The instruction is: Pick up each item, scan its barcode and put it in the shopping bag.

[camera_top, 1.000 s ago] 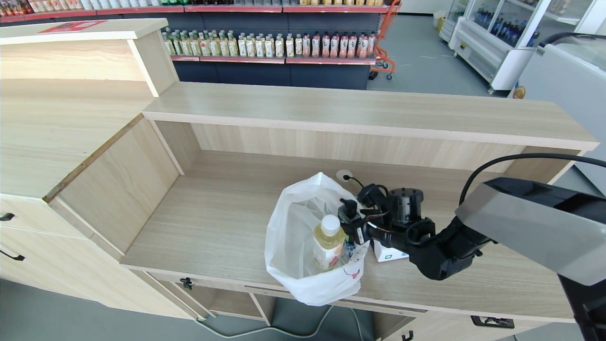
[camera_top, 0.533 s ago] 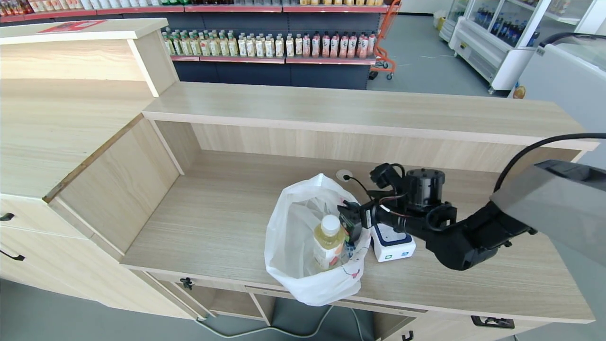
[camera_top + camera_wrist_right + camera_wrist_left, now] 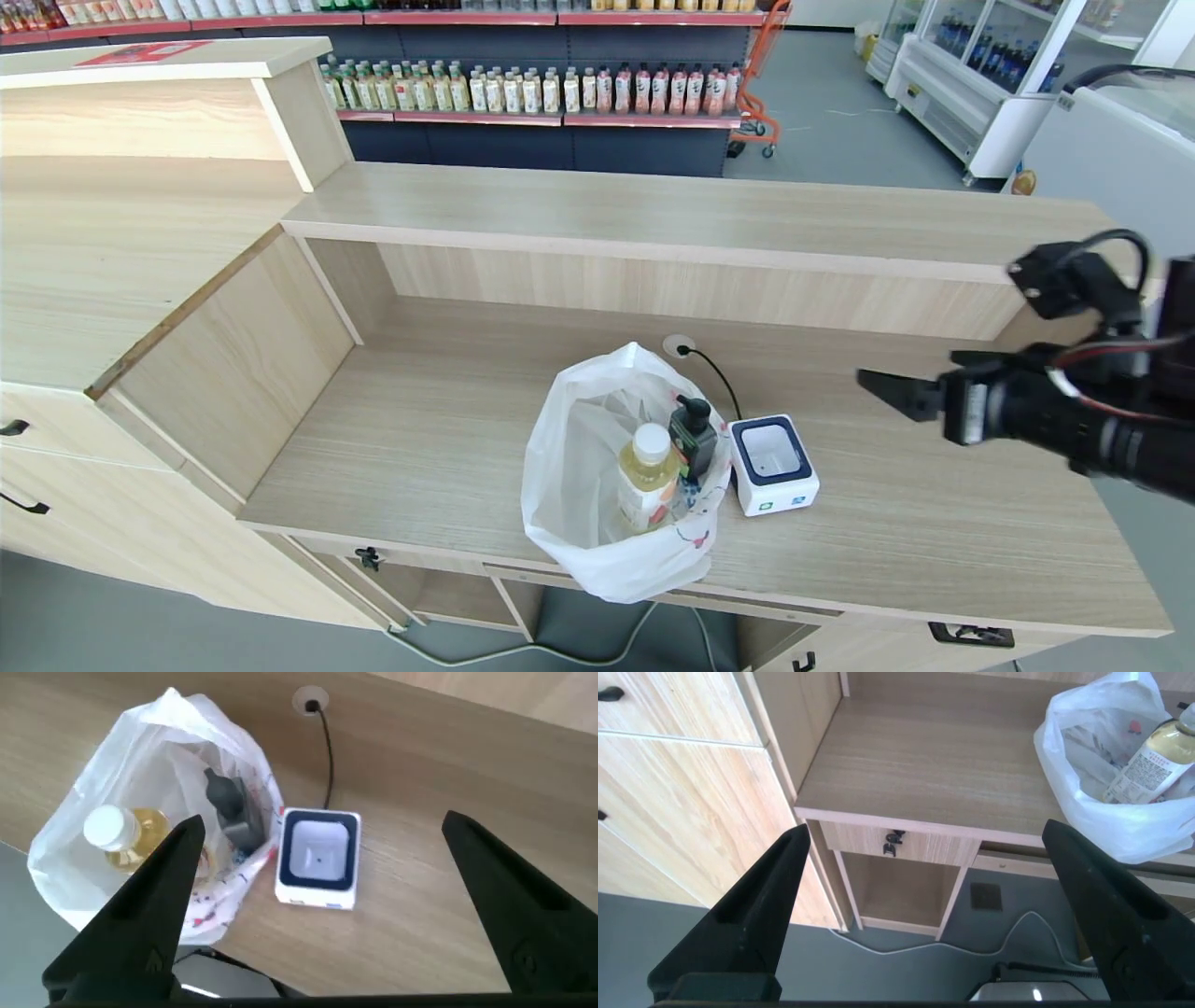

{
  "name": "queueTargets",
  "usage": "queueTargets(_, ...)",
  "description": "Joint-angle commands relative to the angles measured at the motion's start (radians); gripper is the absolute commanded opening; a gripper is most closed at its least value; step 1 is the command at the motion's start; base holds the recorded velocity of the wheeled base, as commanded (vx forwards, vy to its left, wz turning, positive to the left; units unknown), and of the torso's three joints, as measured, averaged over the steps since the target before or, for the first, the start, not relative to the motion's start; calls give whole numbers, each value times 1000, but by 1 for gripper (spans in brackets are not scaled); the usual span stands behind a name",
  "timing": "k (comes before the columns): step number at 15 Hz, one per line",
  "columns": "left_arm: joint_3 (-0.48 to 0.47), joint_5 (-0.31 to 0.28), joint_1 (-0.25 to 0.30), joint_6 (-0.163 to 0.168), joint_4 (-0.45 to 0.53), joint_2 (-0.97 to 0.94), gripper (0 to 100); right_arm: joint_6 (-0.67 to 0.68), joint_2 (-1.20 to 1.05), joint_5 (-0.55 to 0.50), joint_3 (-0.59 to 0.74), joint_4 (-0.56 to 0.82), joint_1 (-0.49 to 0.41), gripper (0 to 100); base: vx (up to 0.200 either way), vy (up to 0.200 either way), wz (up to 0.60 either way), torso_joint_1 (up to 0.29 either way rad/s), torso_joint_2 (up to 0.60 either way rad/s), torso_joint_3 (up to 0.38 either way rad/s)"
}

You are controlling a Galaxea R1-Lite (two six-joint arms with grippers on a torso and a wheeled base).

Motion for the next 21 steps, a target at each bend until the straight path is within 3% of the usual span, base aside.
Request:
queueTargets(1, 0, 0, 0, 0, -1, 0, 100, 7, -733, -241, 430, 276, -91, 100, 0, 0, 0, 0, 0, 0)
queueTargets(4, 0, 0, 0, 0, -1, 0, 100, 7, -1070, -236, 655, 298, -134, 100, 0, 0, 0, 0, 0, 0)
queueTargets(9, 0, 0, 0, 0, -1, 0, 100, 12, -1271, -118, 655, 482, -204, 100, 0, 0, 0, 0, 0, 0)
queueTargets(21, 0, 0, 0, 0, -1, 0, 100, 12, -1366, -92, 655, 502, -270, 100, 0, 0, 0, 0, 0, 0)
